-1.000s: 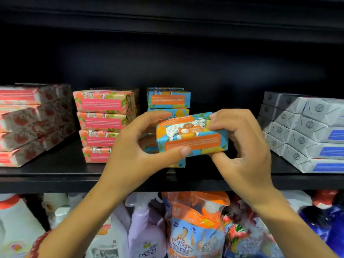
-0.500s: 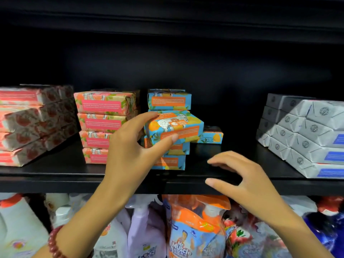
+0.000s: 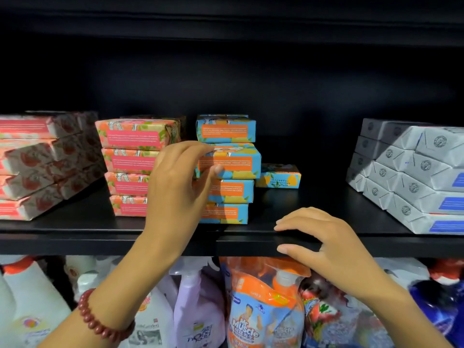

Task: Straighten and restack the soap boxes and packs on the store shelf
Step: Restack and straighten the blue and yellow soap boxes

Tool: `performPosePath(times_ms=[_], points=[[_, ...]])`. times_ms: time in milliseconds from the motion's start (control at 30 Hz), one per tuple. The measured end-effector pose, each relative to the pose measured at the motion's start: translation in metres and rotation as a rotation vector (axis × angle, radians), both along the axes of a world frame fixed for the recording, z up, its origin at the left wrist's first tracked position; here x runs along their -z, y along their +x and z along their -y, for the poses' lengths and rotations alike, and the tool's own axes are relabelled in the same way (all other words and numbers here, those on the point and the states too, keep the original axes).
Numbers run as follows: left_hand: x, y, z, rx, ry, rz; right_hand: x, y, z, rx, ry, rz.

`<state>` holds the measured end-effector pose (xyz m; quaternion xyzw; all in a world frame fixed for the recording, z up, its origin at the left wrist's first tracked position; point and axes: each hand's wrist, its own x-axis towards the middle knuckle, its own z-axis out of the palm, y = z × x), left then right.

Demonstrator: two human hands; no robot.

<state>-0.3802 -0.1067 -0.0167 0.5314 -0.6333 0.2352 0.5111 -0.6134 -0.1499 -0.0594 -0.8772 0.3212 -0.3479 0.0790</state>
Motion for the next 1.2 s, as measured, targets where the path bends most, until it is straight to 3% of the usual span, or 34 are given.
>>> performPosePath(times_ms=[167,300,367,467,600,733,1000,1100,1200], points=[[0.002,-0.005,-0.004,-0.036,-0.125,0.086,-0.004,0.000,-0.002,-0.022,0.013,-0.018],[0.012,-0.021,-0.015,0.037,-0.294,0.263,-0.021,-0.008,0.011,-0.132,0.241,0.120],[0.024,-0.035,-0.018,0.150,-0.224,0.296,-0.030,-0.011,0.029,-0.078,0.262,0.204],[0.042,-0.055,-0.011,0.267,0.008,0.329,-0.038,-0.008,0.062,0.078,0.143,0.169],[0.054,-0.066,0.002,0.283,0.205,0.336,-0.044,0.005,0.100,0.149,0.093,-0.066],[0.054,-0.066,0.004,0.281,0.257,0.307,-0.039,0.009,0.115,0.177,0.115,-0.262],[0.059,-0.066,0.005,0.252,0.248,0.313,-0.035,-0.012,0.084,0.095,0.169,-0.139],[0.060,-0.066,0.006,0.259,0.225,0.319,-0.032,-0.022,0.067,0.072,0.085,-0.084],[0.060,-0.065,0.006,0.272,0.222,0.325,-0.036,-0.026,0.058,0.054,0.088,0.062]])
